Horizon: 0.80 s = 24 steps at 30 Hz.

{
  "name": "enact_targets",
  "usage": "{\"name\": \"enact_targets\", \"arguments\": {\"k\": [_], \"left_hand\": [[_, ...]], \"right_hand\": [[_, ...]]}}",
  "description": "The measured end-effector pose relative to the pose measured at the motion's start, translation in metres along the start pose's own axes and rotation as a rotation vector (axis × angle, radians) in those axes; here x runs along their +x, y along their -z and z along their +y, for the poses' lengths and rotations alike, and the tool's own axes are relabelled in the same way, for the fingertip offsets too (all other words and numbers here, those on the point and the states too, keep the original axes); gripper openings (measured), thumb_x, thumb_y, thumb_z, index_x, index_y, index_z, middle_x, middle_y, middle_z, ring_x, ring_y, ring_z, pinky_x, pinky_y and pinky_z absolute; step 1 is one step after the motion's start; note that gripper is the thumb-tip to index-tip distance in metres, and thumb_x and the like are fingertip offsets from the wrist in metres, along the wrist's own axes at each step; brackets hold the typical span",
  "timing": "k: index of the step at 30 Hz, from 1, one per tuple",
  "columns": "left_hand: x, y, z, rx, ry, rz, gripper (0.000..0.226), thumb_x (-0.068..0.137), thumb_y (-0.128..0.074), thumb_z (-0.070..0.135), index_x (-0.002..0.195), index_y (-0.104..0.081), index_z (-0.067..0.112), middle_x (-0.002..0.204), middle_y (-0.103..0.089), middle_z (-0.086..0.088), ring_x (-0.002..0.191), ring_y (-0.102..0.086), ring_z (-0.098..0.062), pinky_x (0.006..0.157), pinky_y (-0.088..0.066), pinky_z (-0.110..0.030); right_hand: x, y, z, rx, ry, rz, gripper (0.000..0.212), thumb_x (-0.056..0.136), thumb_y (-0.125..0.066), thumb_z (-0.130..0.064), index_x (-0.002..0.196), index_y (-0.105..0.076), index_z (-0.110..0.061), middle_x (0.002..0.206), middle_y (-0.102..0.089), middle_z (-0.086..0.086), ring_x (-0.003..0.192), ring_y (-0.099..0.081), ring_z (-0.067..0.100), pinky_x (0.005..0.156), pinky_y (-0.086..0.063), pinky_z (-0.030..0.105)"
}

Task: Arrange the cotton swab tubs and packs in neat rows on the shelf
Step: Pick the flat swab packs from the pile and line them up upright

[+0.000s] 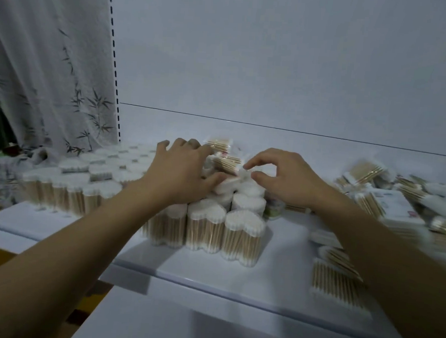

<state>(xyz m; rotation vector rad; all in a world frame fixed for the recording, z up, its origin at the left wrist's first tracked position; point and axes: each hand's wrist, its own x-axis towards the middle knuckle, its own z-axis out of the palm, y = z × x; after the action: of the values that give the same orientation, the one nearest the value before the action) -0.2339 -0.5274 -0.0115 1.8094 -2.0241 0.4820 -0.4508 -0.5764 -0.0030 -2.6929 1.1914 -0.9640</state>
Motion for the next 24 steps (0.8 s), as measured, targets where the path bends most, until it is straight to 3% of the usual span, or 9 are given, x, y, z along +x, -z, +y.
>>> {"name": "enact_targets", "arguments": {"k": [7, 10, 12, 15, 17, 21, 24], "left_hand": [[0.012, 0.002, 0.061, -0.142, -0.198, 0.018, 0.051, 0.090, -0.047, 0.057, 0.133, -0.051, 0.030, 0.134, -0.053, 0.000, 0.127, -0.043, -0.022, 0.108, -0.030, -0.043], [0.016, 0.003, 0.091, -0.158, -0.320, -0.094, 0.053, 0.090, -0.045, 0.060, 0.134, -0.050, 0.031, 0.133, -0.054, 0.001, 0.127, -0.043, -0.022, 0.107, -0.029, -0.043], [0.014, 0.000, 0.114, -0.075, -0.457, -0.168, 0.057, 0.089, -0.043, 0.064, 0.136, -0.048, 0.032, 0.135, -0.053, 0.001, 0.131, -0.040, -0.022, 0.112, -0.022, -0.046], [0.010, -0.009, 0.147, 0.017, -0.608, -0.321, 0.070, 0.086, -0.042, 0.073, 0.143, -0.040, 0.032, 0.145, -0.046, -0.001, 0.138, -0.033, -0.023, 0.118, -0.010, -0.052], [0.006, -0.017, 0.163, -0.026, -0.653, -0.391, 0.081, 0.080, -0.041, 0.081, 0.145, -0.035, 0.033, 0.142, -0.049, -0.002, 0.133, -0.040, -0.026, 0.114, -0.022, -0.053], [-0.005, -0.029, 0.184, -0.184, -0.646, -0.492, 0.099, 0.065, -0.036, 0.091, 0.145, -0.033, 0.033, 0.142, -0.049, 0.003, 0.127, -0.048, -0.021, 0.104, -0.043, -0.042], [-0.016, -0.034, 0.194, -0.167, -0.564, -0.455, 0.099, 0.066, -0.036, 0.092, 0.144, -0.032, 0.031, 0.140, -0.045, 0.002, 0.124, -0.048, -0.021, 0.101, -0.045, -0.043]], "right_hand": [[-0.030, 0.046, 0.026, -0.133, -0.181, -0.024, 0.021, 0.091, -0.064, -0.028, 0.112, -0.066, -0.032, 0.117, -0.061, -0.009, 0.107, -0.054, 0.005, 0.082, -0.037, 0.021], [-0.048, 0.068, 0.033, -0.180, -0.217, -0.139, 0.023, 0.088, -0.066, -0.035, 0.111, -0.065, -0.037, 0.113, -0.065, -0.010, 0.105, -0.058, 0.004, 0.079, -0.042, 0.019], [-0.063, 0.078, 0.033, -0.236, -0.255, -0.272, 0.029, 0.086, -0.068, -0.036, 0.115, -0.064, -0.037, 0.115, -0.064, -0.010, 0.109, -0.057, 0.007, 0.086, -0.045, 0.025], [-0.087, 0.086, 0.037, -0.387, -0.260, -0.404, 0.037, 0.088, -0.066, -0.036, 0.125, -0.061, -0.032, 0.126, -0.059, -0.008, 0.107, -0.051, 0.007, 0.089, -0.038, 0.024], [-0.105, 0.090, 0.042, -0.392, -0.244, -0.395, 0.037, 0.088, -0.066, -0.035, 0.125, -0.061, -0.030, 0.127, -0.059, -0.006, 0.100, -0.047, 0.004, 0.081, -0.031, 0.019], [-0.138, 0.105, 0.046, -0.368, -0.291, -0.406, 0.050, 0.086, -0.064, -0.049, 0.133, -0.054, -0.035, 0.138, -0.051, -0.007, 0.122, -0.046, 0.012, 0.105, -0.034, 0.033], [-0.157, 0.110, 0.041, -0.394, -0.299, -0.506, 0.064, 0.085, -0.054, -0.062, 0.143, -0.039, -0.040, 0.152, -0.033, -0.010, 0.139, -0.029, 0.011, 0.118, -0.017, 0.042]]}}
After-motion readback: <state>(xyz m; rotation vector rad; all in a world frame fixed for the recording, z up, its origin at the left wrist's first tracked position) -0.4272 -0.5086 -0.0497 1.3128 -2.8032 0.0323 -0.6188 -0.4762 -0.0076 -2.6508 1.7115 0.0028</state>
